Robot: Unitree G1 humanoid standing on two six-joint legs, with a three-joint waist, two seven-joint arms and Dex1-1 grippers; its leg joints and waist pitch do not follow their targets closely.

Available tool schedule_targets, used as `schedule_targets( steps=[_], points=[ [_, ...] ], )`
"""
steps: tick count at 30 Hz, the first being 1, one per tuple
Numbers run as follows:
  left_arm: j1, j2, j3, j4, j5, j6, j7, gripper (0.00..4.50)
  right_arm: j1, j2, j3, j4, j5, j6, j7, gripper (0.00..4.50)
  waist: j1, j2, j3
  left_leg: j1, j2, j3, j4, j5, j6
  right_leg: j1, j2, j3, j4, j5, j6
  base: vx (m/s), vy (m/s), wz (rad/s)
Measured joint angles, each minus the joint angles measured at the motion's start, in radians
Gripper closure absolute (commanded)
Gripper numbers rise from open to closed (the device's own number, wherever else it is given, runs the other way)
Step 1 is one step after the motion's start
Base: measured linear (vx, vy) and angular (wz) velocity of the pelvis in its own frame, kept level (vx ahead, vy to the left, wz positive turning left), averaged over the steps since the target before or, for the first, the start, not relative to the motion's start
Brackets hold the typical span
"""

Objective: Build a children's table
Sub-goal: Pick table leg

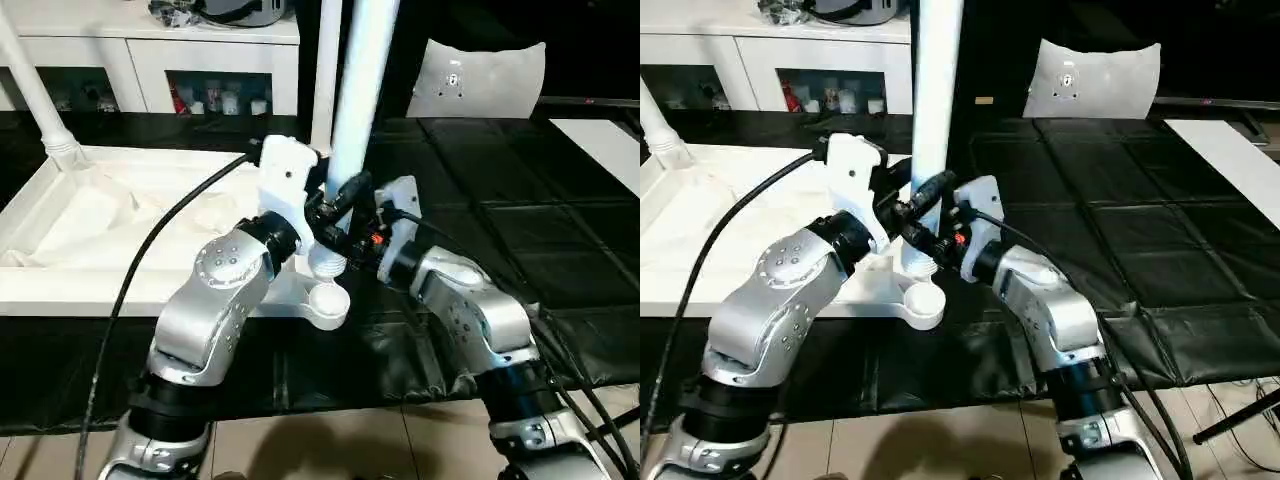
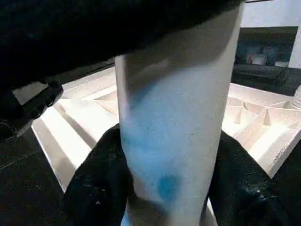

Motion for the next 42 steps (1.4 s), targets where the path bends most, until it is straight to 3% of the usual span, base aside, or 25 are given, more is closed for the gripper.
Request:
schedule_targets(
  steps=[7,11,15,19,25,31,35,42],
  points=[
    [-0.071,0.014,0.121,0.043,-0.099,0.087,-0.019,2.64,-0.003,-0.034,-0.053,-0.031,0.069,0.019,0.064,1.43,0.001,0.0,0.0,0.0,0.0,0.0,0.0,0.0,0.0,0.0,0.0,0.0,0.0,0.0,0.0,0.0,0.0,0.0],
    [-0.084,0.025,0.184,0.063,-0.178,0.145,-0.044,2.64,-0.003,-0.063,-0.122,-0.032,0.119,0.056,0.077,1.03,0.004,0.0,0.0,0.0,0.0,0.0,0.0,0.0,0.0,0.0,0.0,0.0,0.0,0.0,0.0,0.0,0.0,0.0],
    [-0.104,0.025,0.246,0.066,-0.315,0.233,-0.091,2.64,-0.019,-0.11,-0.207,-0.033,0.226,0.186,0.076,0.65,0.009,0.0,0.0,0.001,0.0,0.0,0.0,0.0,0.0,0.0,0.0,0.0,0.001,0.0,0.0,0.0,0.0,0.0],
    [-0.117,0.044,0.257,0.065,-0.366,0.276,-0.135,2.64,-0.02,-0.149,-0.242,-0.035,0.279,0.224,0.122,0.33,0.011,0.0,0.0,0.001,0.0,0.0,0.0,0.0,0.0,0.0,0.0,0.0,0.002,0.0,0.0,0.0,0.0,0.0],
    [-0.143,0.091,0.245,0.061,-0.384,0.293,-0.195,2.64,-0.01,-0.188,-0.223,-0.076,0.277,0.232,0.188,0.02,0.013,0.0,0.0,0.001,0.0,0.0,0.0,0.0,0.0,0.0,0.0,0.0,0.002,0.0,0.0,0.0,0.0,0.0],
    [-0.144,0.152,0.161,0.043,-0.317,0.267,-0.237,2.64,-0.004,-0.249,-0.134,-0.153,0.257,0.234,0.274,0.0,0.028,0.0,0.0,0.001,0.0,0.0,0.0,0.0,0.0,0.0,0.0,0.0,0.001,0.0,0.0,0.0,0.0,0.0],
    [-0.144,0.148,0.107,0.02,-0.297,0.253,-0.26,2.65,-0.005,-0.253,-0.059,-0.15,0.215,0.234,0.308,0.0,0.033,0.0,0.0,0.001,0.0,0.0,0.001,0.0,0.0,0.0,0.0,0.0,0.001,0.0,0.0,0.0,0.0,0.0],
    [-0.144,0.158,0.052,-0.009,-0.284,0.229,-0.286,2.65,-0.026,-0.261,-0.017,-0.102,0.178,0.232,0.32,0.0,0.029,0.0,0.0,0.0,0.0,0.0,0.001,0.0,0.0,0.0,0.0,0.0,0.002,0.0,0.0,0.0,0.0,0.0]
  ],
)
